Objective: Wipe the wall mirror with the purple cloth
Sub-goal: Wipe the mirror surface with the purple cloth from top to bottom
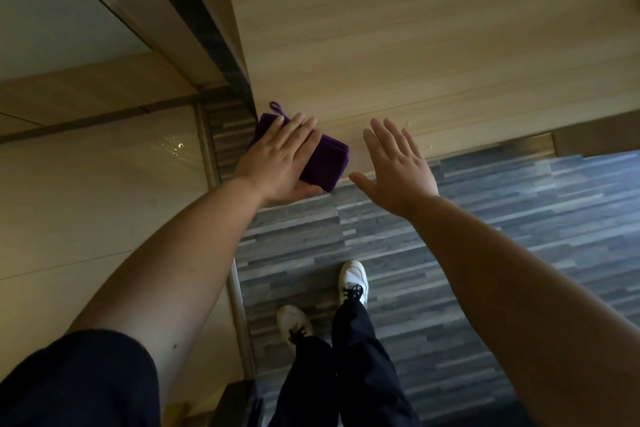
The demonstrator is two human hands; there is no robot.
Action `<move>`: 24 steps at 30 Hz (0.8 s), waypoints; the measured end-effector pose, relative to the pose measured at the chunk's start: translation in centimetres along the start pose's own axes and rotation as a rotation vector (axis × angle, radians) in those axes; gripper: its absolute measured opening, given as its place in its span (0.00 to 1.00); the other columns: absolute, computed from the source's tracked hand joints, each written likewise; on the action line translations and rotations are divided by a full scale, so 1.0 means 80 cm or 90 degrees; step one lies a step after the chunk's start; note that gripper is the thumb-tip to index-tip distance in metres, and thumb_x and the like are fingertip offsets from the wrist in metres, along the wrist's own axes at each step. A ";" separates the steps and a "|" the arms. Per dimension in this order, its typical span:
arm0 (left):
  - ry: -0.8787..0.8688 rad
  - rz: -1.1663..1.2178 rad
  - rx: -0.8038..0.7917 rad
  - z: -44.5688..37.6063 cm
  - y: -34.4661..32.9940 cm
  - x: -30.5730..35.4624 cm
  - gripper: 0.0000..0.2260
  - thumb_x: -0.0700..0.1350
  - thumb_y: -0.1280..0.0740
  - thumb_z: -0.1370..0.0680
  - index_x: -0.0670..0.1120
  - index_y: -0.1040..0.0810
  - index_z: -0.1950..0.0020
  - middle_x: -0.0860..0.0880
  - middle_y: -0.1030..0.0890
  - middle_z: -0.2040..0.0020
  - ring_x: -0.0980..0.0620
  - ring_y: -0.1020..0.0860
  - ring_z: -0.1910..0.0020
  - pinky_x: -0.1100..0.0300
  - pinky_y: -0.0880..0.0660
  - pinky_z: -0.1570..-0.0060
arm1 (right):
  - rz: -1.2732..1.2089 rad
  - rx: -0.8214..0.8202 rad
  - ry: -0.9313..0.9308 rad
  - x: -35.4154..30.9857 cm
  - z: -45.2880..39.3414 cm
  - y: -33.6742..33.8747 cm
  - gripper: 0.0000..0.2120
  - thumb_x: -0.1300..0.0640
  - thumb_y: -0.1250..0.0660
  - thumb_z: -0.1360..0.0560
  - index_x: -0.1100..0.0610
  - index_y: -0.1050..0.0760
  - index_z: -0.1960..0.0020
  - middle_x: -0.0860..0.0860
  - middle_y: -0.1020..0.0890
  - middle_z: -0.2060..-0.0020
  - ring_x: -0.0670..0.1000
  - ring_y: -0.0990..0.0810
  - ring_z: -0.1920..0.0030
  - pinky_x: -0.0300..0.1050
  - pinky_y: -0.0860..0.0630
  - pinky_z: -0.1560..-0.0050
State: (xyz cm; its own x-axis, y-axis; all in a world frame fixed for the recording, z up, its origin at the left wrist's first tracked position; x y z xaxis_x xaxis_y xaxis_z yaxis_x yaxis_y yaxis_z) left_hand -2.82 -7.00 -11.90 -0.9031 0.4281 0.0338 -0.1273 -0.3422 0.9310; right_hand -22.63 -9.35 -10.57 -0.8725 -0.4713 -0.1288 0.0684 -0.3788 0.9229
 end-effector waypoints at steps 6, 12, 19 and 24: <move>-0.025 -0.016 0.033 -0.012 -0.021 -0.009 0.48 0.76 0.62 0.26 0.40 0.56 0.19 0.41 0.52 0.19 0.42 0.56 0.20 0.47 0.63 0.23 | 0.013 -0.003 0.021 0.003 -0.007 -0.020 0.39 0.34 0.50 0.20 0.58 0.52 0.20 0.55 0.52 0.20 0.54 0.57 0.20 0.51 0.63 0.22; -0.035 0.012 0.102 -0.009 -0.024 -0.008 0.45 0.73 0.55 0.24 0.39 0.44 0.21 0.38 0.38 0.23 0.39 0.41 0.23 0.43 0.50 0.22 | 0.018 0.018 0.028 -0.002 -0.013 -0.026 0.38 0.33 0.51 0.20 0.59 0.48 0.20 0.56 0.48 0.20 0.55 0.54 0.20 0.52 0.60 0.22; -0.042 -0.025 0.191 -0.009 -0.016 -0.001 0.34 0.64 0.43 0.22 0.39 0.33 0.27 0.39 0.26 0.37 0.39 0.28 0.39 0.43 0.32 0.36 | 0.022 0.040 0.032 -0.010 -0.018 -0.020 0.38 0.33 0.51 0.19 0.59 0.47 0.21 0.57 0.46 0.20 0.55 0.53 0.20 0.51 0.60 0.22; -0.030 -0.063 0.187 -0.013 -0.003 0.002 0.26 0.59 0.39 0.23 0.38 0.24 0.39 0.38 0.21 0.50 0.39 0.22 0.54 0.48 0.25 0.53 | 0.020 0.040 0.039 -0.017 -0.017 -0.002 0.36 0.36 0.51 0.19 0.59 0.49 0.20 0.56 0.49 0.20 0.55 0.56 0.20 0.52 0.61 0.22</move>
State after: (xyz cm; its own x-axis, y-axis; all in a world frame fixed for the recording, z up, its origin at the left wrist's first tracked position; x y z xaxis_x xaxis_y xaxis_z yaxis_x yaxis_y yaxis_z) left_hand -3.36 -7.72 -12.52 -0.8716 0.4876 -0.0516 -0.0834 -0.0436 0.9956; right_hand -20.78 -9.72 -11.03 -0.8394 -0.5304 -0.1190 0.0633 -0.3128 0.9477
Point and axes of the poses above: each hand's wrist, its own z-axis away from the middle knuckle, its own y-axis out of the back of the hand, x = y × z, the point moved 5 cm from there along -z, towards the middle knuckle
